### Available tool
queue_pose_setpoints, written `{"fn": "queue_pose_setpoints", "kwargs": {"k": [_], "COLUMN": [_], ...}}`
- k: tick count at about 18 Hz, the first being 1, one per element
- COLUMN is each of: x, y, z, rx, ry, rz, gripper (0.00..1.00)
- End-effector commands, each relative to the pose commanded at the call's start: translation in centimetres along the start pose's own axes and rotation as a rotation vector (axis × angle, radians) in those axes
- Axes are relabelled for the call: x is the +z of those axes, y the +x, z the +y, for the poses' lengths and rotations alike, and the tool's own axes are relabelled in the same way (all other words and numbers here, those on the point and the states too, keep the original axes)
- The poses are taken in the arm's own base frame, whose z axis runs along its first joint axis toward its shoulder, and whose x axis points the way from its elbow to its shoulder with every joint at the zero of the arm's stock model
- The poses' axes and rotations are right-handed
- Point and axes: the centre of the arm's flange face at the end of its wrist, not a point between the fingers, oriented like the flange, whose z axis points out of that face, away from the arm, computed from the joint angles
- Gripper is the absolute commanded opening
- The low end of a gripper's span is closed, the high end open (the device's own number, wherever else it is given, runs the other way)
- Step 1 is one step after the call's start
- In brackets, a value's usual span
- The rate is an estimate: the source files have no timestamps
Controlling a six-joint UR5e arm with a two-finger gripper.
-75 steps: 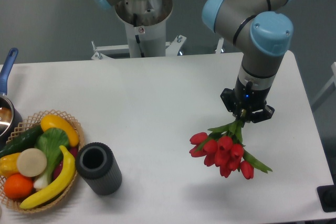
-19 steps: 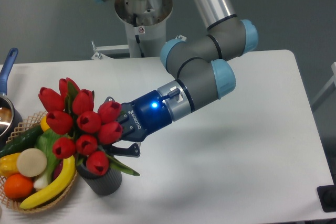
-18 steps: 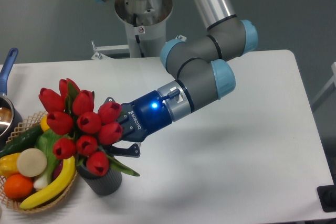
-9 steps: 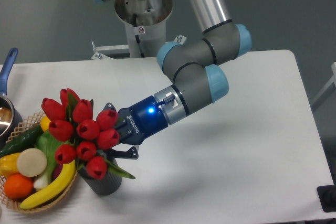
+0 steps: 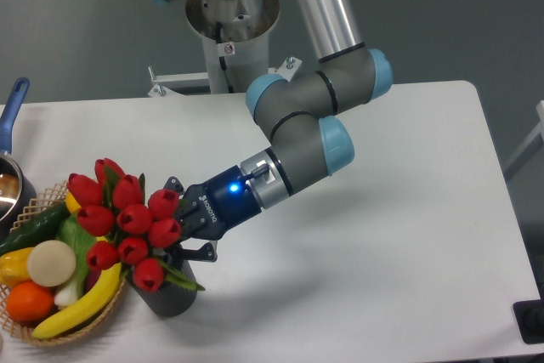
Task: Insert the flowers into the vase
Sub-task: 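Lower the tulip stems down into the grey vase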
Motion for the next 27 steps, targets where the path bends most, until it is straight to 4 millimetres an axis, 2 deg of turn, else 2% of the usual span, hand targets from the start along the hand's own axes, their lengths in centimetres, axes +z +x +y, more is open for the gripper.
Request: {"fn": "queue_pose_setpoints", "kwargs": {"k": [4, 7, 12, 14, 16, 19, 27], "x": [0.2, 1.0, 1.1, 1.1, 1.1, 1.0, 0.9], "y": [0.1, 0.4, 0.3, 0.4, 0.6, 0.7, 0.9], "z": [1.2, 1.7, 2.2, 2.2, 2.3, 2.2, 2.1], "rx": [-0.01, -0.008, -0.02, -0.02, -0.025, -0.023, -0.023], "ry": [-0.022, -0.056, -0.057, -0.057, -0.057, -0.057, -0.057], "rz": [-0.005, -0.004, -0.002, -0.002, -0.002, -0.002, -0.003], "gripper": [0.12, 0.24, 0.7, 0.85, 0.94, 0.98, 1.0]}}
